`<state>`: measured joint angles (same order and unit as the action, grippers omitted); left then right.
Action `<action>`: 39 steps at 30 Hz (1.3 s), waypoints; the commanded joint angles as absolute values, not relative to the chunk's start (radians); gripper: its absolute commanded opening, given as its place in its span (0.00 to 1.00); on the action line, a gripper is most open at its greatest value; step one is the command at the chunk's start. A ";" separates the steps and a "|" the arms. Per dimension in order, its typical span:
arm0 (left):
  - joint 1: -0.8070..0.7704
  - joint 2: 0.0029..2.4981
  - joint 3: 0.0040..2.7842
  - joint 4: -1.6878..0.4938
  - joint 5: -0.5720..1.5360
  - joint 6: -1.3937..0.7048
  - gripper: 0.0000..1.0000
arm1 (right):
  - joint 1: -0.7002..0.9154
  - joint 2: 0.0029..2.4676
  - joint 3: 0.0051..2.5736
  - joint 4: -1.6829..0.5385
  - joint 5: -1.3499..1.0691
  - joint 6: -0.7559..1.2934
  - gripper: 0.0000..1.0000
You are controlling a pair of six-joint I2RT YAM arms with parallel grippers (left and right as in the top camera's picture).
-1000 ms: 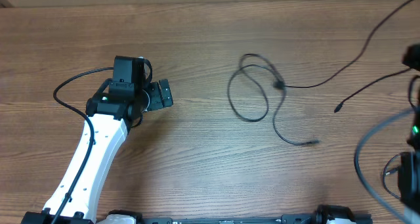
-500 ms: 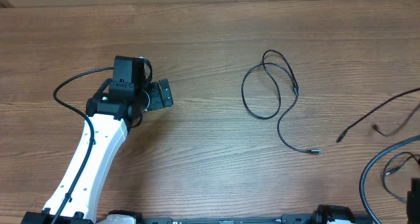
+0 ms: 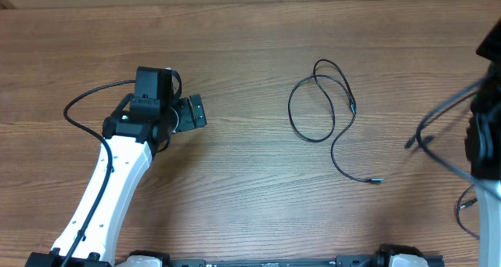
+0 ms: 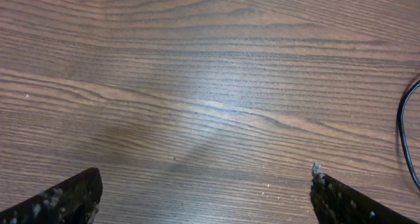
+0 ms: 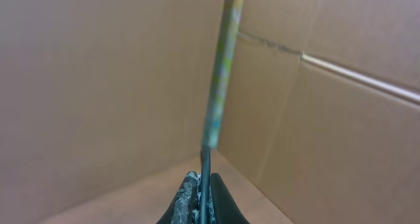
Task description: Untangle cables
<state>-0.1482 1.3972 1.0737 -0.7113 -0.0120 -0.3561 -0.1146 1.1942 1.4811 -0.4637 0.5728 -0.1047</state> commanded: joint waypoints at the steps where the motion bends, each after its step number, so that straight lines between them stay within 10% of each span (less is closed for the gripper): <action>1: -0.144 1.401 1.082 -0.710 -0.007 -0.337 1.00 | -0.169 1.260 1.501 -0.445 0.612 -0.113 0.04; 39: -0.144 1.401 1.082 -0.710 -0.007 -0.337 1.00 | -0.748 1.633 1.499 -0.295 0.417 -0.008 0.04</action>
